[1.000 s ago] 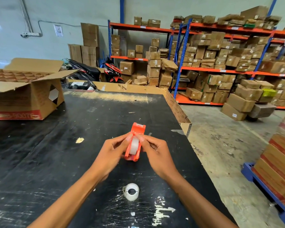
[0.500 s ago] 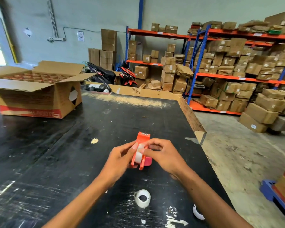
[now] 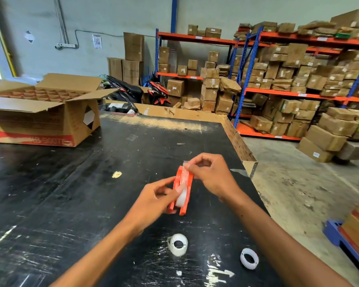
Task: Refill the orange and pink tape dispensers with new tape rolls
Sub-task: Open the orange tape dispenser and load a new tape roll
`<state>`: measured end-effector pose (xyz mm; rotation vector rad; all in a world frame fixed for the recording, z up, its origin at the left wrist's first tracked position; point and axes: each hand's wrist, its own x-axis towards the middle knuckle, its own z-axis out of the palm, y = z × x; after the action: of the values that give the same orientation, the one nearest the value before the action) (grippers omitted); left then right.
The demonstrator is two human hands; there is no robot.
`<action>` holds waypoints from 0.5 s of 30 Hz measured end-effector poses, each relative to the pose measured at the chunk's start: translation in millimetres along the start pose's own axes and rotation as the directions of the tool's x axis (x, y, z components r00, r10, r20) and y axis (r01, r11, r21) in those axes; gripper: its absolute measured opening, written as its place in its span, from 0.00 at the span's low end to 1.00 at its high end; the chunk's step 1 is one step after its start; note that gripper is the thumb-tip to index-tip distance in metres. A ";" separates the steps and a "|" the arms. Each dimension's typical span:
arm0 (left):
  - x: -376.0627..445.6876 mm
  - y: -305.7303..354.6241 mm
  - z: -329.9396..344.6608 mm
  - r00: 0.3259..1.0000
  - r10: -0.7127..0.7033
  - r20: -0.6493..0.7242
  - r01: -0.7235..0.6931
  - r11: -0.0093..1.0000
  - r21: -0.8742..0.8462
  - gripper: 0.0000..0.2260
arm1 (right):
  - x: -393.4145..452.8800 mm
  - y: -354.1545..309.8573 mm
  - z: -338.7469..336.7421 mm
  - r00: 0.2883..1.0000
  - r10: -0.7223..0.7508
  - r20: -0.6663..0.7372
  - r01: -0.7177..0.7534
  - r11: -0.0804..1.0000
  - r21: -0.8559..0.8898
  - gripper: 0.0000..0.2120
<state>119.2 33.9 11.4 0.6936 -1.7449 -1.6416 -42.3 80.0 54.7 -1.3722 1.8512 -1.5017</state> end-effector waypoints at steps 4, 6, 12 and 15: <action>-0.5 1.0 -2.7 0.999 -0.008 0.052 0.007 1.000 0.028 0.19 | -1.6 -6.6 -9.4 0.998 0.046 0.040 -0.048 0.998 0.045 0.08; -0.7 1.9 -4.2 0.997 0.005 0.077 -0.006 1.000 0.023 0.20 | -1.5 -8.6 -13.2 0.991 0.096 0.092 -0.104 0.991 0.086 0.10; -1.2 -0.3 -0.7 0.996 0.038 0.079 -0.038 0.999 0.003 0.20 | -1.1 -10.5 -16.0 0.968 0.190 0.161 -0.220 0.956 0.193 0.05; -1.0 -2.7 5.8 0.997 0.035 0.066 -0.037 0.999 0.020 0.19 | 1.1 -5.5 -18.3 0.961 0.240 0.135 -0.262 0.948 0.183 0.08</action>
<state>115.3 38.3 8.5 0.6204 -1.8133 -1.6407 -54.7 88.8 66.3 -1.0600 1.6838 -1.4066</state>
